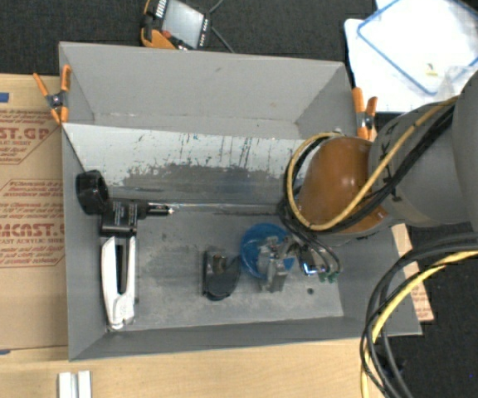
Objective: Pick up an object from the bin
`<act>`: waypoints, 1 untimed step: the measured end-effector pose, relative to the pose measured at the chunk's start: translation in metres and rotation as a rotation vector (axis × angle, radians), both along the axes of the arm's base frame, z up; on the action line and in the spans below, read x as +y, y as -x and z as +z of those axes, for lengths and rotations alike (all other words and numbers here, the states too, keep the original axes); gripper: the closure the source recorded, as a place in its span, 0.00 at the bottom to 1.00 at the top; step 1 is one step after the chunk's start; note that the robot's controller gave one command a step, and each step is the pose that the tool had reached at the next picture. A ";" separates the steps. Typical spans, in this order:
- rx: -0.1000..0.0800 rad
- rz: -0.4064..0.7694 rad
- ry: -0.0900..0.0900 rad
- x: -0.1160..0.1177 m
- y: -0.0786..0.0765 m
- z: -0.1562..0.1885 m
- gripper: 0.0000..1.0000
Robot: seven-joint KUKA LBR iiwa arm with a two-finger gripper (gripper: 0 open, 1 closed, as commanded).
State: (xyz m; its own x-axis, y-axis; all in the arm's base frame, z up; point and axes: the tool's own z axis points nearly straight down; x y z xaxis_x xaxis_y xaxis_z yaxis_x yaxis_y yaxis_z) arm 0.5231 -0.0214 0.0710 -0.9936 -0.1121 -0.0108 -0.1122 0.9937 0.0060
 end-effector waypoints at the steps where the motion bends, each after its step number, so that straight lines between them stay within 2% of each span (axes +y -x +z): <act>1: 0.013 -0.176 0.004 -0.056 0.039 0.002 1.00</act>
Offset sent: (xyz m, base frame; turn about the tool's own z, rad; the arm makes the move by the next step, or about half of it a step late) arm 0.0000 0.0000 0.0000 0.0000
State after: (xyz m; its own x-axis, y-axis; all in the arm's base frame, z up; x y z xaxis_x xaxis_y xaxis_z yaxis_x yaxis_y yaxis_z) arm 0.4842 -0.0769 0.0734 -0.9980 0.0638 0.0025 0.0638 0.9980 0.0023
